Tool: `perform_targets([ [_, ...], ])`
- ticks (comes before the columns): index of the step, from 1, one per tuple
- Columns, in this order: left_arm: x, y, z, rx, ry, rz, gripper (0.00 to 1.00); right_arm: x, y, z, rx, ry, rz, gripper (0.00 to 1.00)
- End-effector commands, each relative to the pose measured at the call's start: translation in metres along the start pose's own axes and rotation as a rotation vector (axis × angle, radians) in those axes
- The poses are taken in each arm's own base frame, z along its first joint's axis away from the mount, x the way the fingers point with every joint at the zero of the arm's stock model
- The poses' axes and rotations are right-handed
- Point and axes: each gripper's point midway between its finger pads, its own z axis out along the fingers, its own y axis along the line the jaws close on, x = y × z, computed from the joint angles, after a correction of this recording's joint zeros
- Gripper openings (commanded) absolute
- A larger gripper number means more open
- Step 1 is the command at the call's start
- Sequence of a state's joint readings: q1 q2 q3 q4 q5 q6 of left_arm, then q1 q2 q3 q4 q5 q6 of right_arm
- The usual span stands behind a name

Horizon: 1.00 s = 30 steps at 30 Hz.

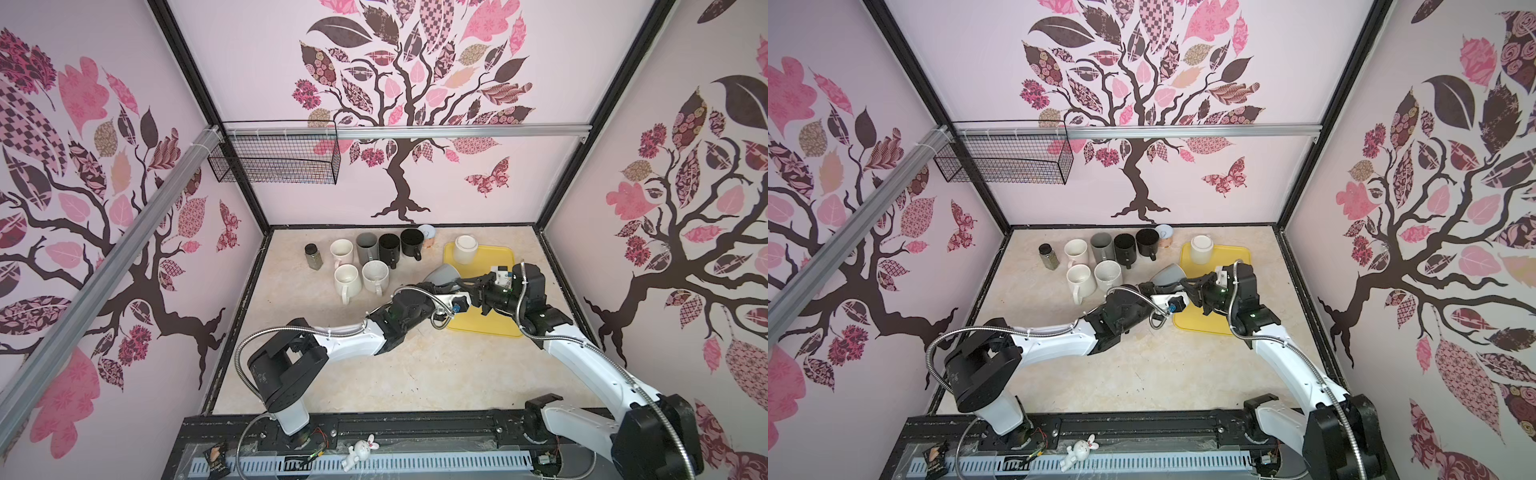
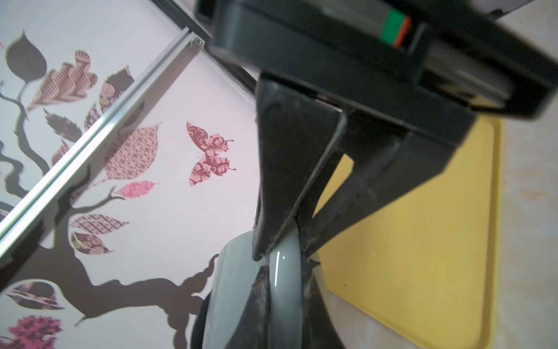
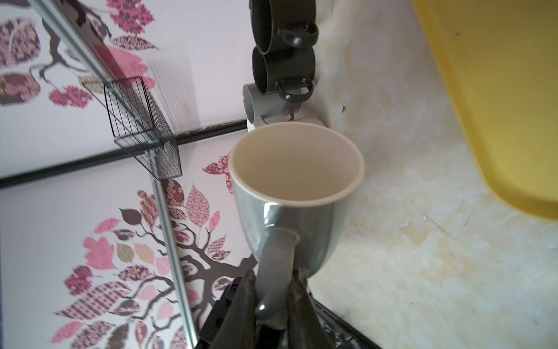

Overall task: Turn the mug right side up
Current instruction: 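Carry the upright grey mug with right gripper toward the mug row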

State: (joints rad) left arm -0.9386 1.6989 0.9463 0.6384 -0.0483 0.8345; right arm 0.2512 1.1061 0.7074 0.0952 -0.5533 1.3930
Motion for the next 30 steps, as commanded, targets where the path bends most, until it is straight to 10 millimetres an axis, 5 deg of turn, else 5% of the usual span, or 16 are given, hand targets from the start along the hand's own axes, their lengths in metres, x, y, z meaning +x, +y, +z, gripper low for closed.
perform_targets([
  [1,-0.022,0.001,-0.007,-0.029,-0.09,0.047,0.0,-0.004,0.013,0.003,-0.037,-0.01,-0.04,0.04],
  [11,-0.019,-0.011,-0.007,-0.014,-0.063,0.076,0.0,-0.003,0.04,0.001,-0.158,-0.013,-0.171,0.0],
  [22,-0.018,-0.008,-0.008,0.049,-0.095,-0.101,0.5,-0.008,0.053,-0.005,-0.217,-0.077,-0.329,0.0],
  [30,-0.019,0.014,-0.03,0.083,-0.14,-0.302,0.58,-0.012,0.058,-0.004,-0.222,-0.143,-0.504,0.0],
])
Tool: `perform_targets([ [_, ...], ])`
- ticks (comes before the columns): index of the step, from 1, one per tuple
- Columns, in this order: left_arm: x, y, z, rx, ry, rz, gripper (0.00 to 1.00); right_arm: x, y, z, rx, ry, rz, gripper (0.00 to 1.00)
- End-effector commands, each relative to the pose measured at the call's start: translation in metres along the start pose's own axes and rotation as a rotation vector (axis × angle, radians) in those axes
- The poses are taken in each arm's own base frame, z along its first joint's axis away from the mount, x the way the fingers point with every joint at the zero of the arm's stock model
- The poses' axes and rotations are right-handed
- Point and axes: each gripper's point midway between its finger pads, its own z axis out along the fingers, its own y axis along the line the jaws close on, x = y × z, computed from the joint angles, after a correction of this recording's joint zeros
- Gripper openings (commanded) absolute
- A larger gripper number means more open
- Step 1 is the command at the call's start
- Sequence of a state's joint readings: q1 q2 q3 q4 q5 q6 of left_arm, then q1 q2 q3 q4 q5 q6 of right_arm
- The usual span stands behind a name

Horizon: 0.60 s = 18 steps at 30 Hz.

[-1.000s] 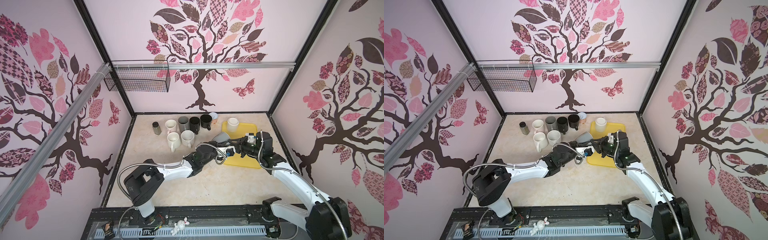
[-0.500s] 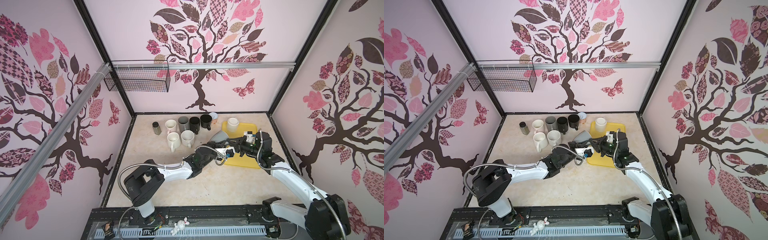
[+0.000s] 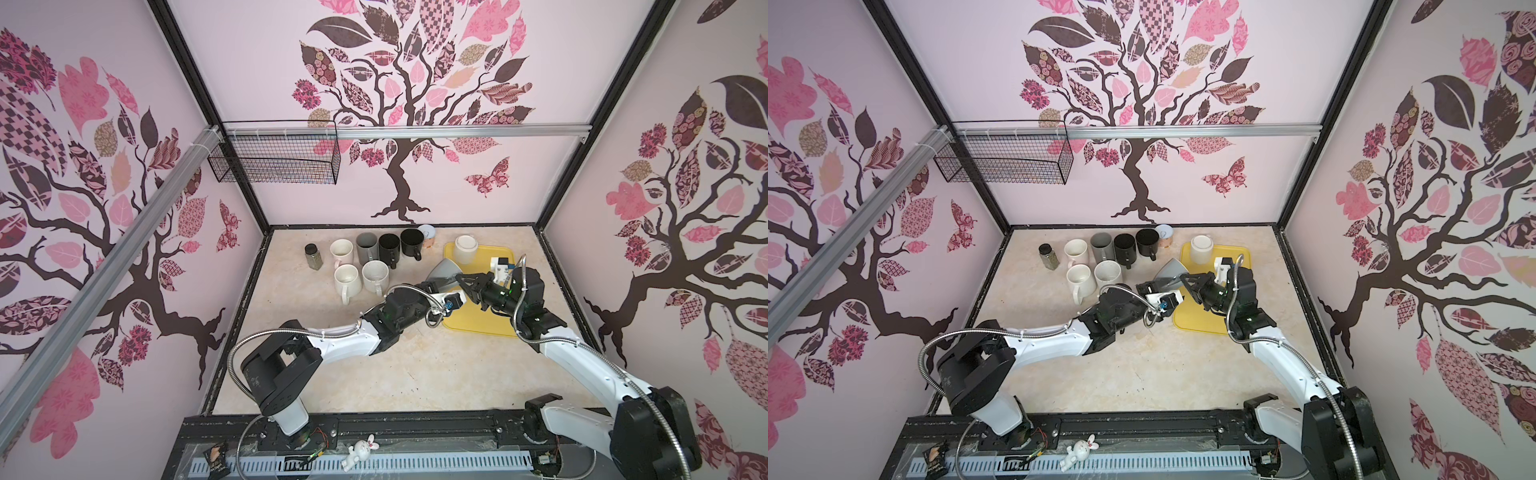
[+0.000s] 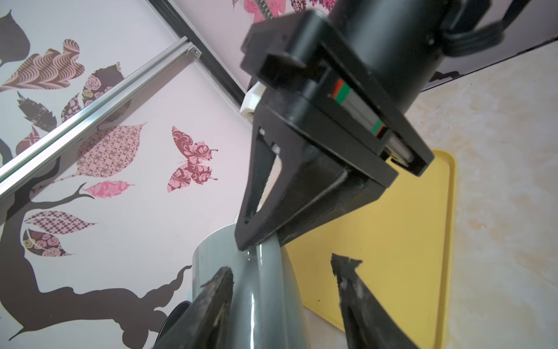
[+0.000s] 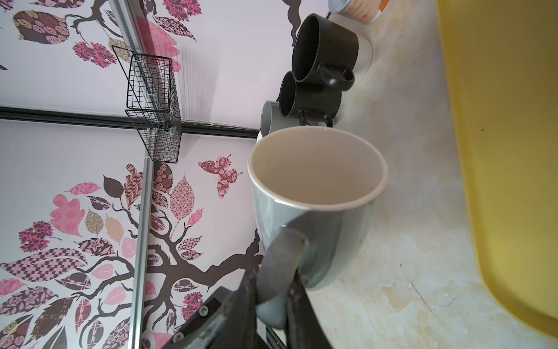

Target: Turn the mug right side up

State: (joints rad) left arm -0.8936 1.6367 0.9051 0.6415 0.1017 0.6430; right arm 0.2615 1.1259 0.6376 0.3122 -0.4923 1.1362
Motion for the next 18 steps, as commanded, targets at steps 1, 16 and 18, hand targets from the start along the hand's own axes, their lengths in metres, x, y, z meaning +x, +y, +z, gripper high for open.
perform_targets([
  [1,-0.014,0.008,-0.019,0.023,-0.056,-0.135,0.59,-0.017,0.046,-0.001,-0.117,-0.077,-0.208,0.0],
  [16,0.033,0.065,-0.114,0.008,0.183,-0.796,0.62,0.024,0.041,0.077,-0.08,0.016,-0.772,0.0],
  [18,0.038,0.074,-0.122,0.003,0.176,-0.926,0.63,0.032,0.04,0.085,-0.089,0.022,-0.855,0.0],
])
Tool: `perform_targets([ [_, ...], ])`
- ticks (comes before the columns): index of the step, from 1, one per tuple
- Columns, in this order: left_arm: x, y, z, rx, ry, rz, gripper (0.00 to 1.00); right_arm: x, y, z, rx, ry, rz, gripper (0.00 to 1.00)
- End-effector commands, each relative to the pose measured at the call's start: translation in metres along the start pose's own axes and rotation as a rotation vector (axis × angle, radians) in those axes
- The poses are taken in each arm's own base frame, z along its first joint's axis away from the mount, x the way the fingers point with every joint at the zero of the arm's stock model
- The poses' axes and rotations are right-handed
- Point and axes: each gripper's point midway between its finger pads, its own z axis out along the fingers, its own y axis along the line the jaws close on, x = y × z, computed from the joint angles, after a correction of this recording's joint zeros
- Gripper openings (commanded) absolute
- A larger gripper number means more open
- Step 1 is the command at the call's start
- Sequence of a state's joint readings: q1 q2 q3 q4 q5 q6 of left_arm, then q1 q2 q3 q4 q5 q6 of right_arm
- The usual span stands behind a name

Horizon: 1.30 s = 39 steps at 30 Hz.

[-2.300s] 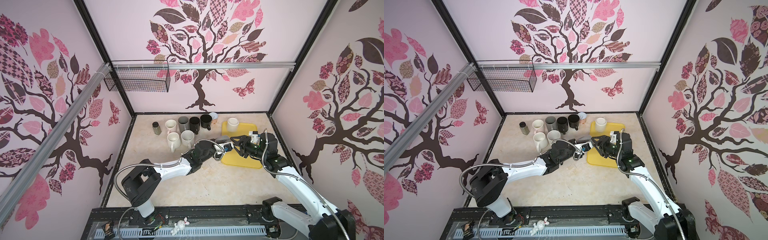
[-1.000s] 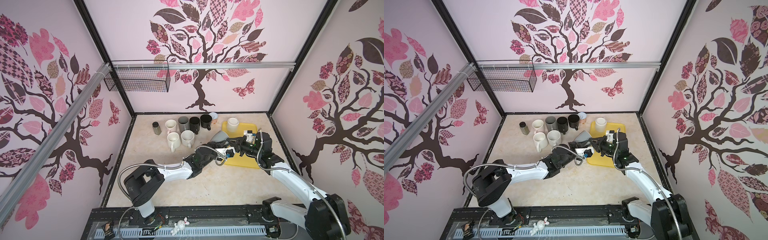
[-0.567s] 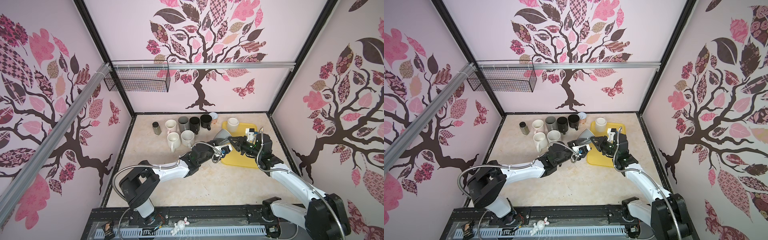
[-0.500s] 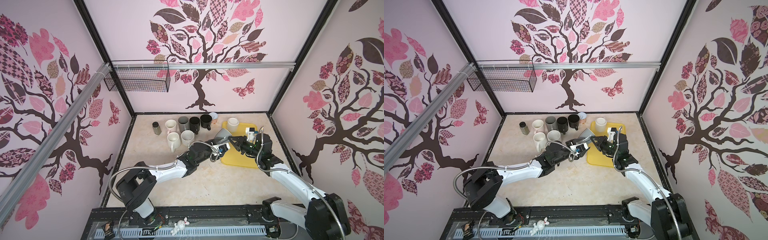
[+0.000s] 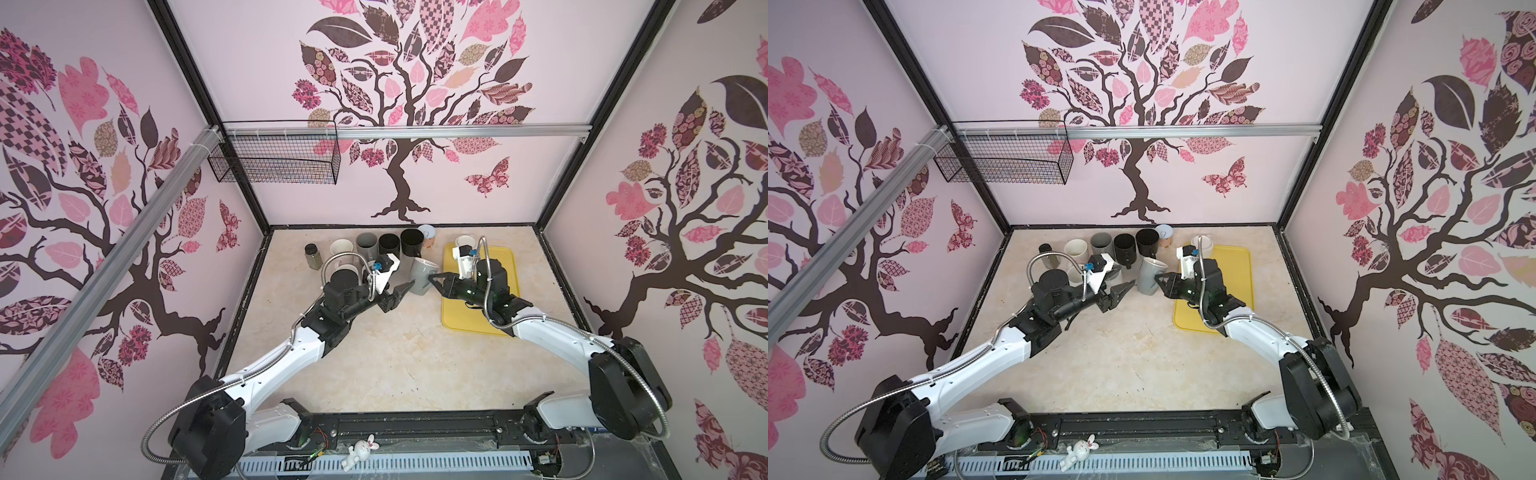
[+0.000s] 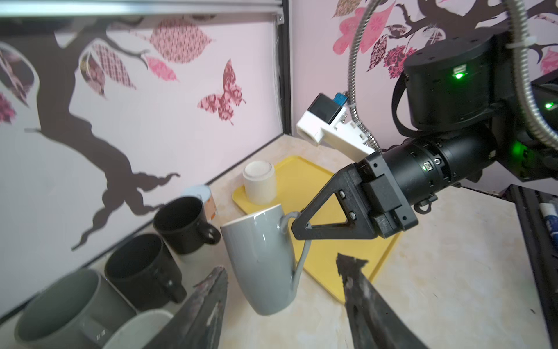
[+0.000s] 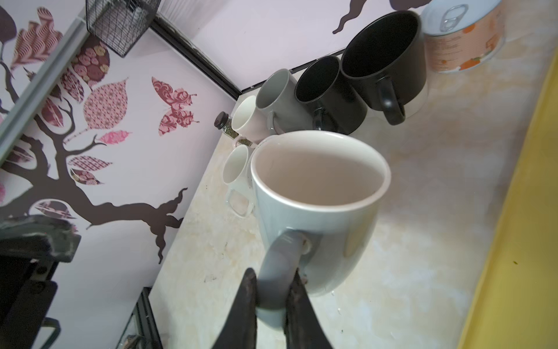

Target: Turn the mug right side up

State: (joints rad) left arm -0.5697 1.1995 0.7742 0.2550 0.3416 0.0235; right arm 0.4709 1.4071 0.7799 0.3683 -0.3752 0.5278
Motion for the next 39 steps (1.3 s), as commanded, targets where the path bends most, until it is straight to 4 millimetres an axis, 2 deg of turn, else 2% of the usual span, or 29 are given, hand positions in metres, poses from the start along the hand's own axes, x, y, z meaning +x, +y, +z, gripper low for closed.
perform_targets([
  [1,0.015,0.011,-0.01,0.037,0.099,-0.327,0.62,-0.035,0.029,0.01,-0.058,-0.136,-0.264,0.0],
  [4,0.02,0.029,-0.015,0.046,0.09,-0.514,0.59,-0.028,0.031,0.021,-0.042,-0.15,-0.359,0.0],
  [7,0.029,0.036,-0.015,0.067,0.096,-0.579,0.57,-0.02,0.031,0.032,-0.025,-0.166,-0.442,0.0],
  [11,0.034,0.038,-0.015,0.065,0.111,-0.588,0.57,-0.01,0.024,0.049,0.0,-0.171,-0.485,0.0],
  [19,0.02,0.046,-0.02,0.07,0.083,-0.57,0.57,-0.004,0.002,0.077,0.078,-0.203,-0.514,0.0],
  [23,0.026,0.048,-0.022,0.063,0.11,-0.586,0.57,0.0,-0.006,0.089,0.087,-0.194,-0.504,0.0],
  [29,0.03,0.048,-0.021,0.063,0.121,-0.584,0.57,0.015,-0.009,0.111,0.048,-0.144,-0.465,0.0],
  [34,0.032,0.048,-0.023,0.055,0.13,-0.581,0.57,0.027,-0.012,0.12,0.037,-0.113,-0.454,0.0],
  [36,0.033,0.048,-0.023,0.055,0.135,-0.579,0.57,0.032,-0.014,0.12,0.036,-0.102,-0.449,0.05],
  [39,0.032,0.048,-0.023,0.053,0.135,-0.575,0.57,0.037,-0.013,0.119,0.028,-0.091,-0.444,0.22],
])
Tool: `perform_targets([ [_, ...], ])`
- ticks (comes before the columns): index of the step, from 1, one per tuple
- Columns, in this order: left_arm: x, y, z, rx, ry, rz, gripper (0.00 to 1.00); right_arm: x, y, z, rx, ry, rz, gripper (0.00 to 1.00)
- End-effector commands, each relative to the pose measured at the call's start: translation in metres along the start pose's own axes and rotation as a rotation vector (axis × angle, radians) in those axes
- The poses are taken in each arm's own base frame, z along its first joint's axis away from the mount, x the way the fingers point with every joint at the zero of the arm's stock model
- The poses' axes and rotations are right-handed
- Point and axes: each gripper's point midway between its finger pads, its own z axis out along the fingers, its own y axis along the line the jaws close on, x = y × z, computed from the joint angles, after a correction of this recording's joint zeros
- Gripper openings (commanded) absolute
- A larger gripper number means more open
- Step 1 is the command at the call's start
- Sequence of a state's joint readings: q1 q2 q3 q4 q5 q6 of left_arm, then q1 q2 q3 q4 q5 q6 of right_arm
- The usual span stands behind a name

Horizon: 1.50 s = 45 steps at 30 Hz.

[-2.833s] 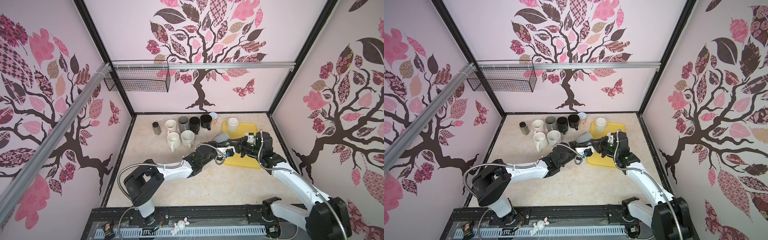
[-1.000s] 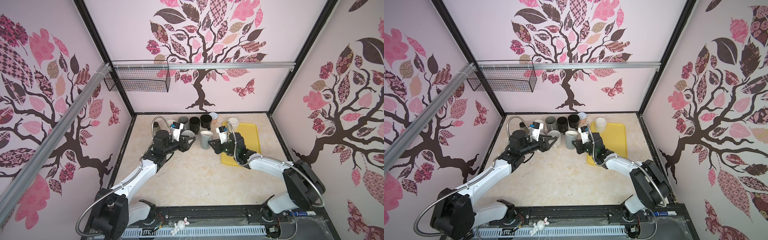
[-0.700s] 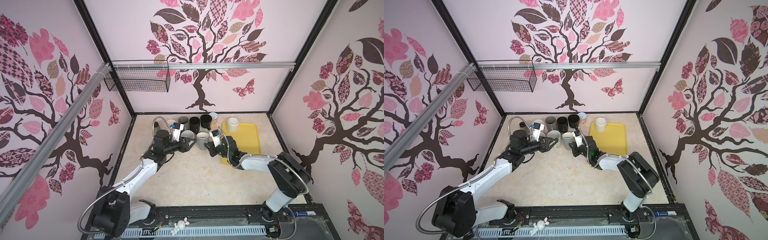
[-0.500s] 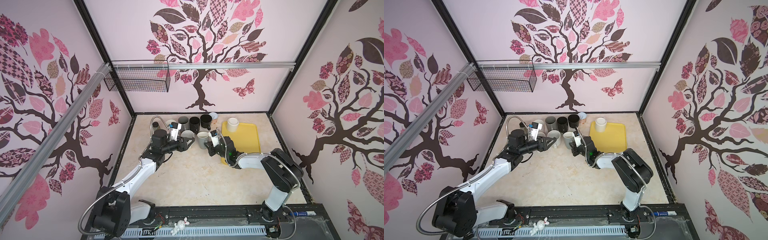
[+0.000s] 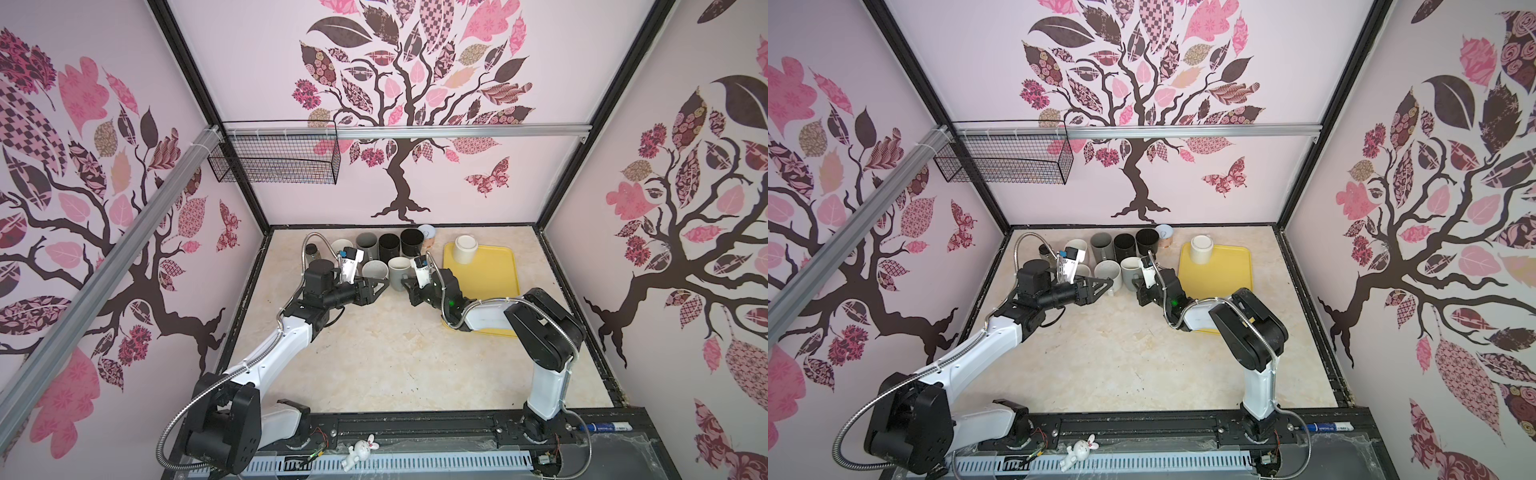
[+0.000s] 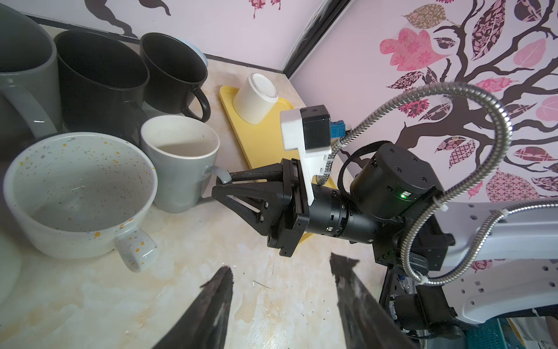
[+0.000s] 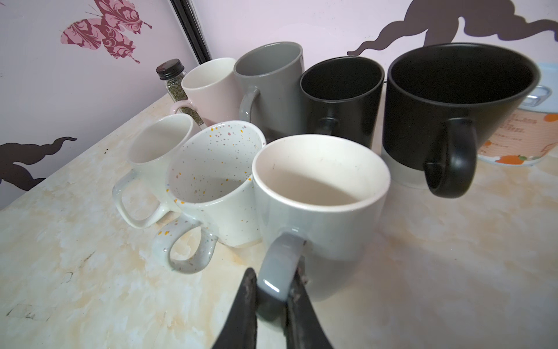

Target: Turn the mug right side up

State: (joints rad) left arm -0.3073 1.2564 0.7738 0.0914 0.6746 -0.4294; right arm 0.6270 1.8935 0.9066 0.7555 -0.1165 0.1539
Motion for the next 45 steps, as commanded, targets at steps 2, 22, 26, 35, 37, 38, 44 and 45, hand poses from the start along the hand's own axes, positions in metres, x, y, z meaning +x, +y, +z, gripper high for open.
perform_targets([
  [2,-0.016,-0.009,-0.004,0.01,-0.033,0.047,0.57,-0.008,0.017,0.005,-0.068,-0.041,-0.003,0.27],
  [22,-0.014,-0.009,-0.006,0.001,-0.024,0.055,0.57,-0.016,0.028,-0.013,-0.065,0.127,0.129,0.5],
  [26,-0.015,-0.008,-0.005,-0.001,-0.023,0.049,0.57,-0.027,0.025,-0.024,-0.032,0.135,0.159,0.52],
  [35,-0.019,0.001,0.002,-0.033,-0.006,0.011,0.55,-0.074,-0.014,-0.049,0.066,0.136,0.252,0.56],
  [37,-0.02,0.006,0.008,-0.062,0.006,-0.007,0.54,-0.082,-0.047,-0.056,0.119,0.144,0.314,0.57],
  [38,-0.021,0.007,0.011,-0.069,0.012,-0.007,0.53,-0.083,-0.063,-0.058,0.154,0.152,0.338,0.58],
  [44,-0.027,-0.01,0.046,-0.094,0.074,0.073,0.53,-0.09,-0.167,-0.061,0.349,0.208,0.446,0.6],
  [45,-0.028,-0.012,0.054,-0.085,0.083,0.077,0.53,-0.091,-0.183,-0.059,0.378,0.213,0.452,0.61],
])
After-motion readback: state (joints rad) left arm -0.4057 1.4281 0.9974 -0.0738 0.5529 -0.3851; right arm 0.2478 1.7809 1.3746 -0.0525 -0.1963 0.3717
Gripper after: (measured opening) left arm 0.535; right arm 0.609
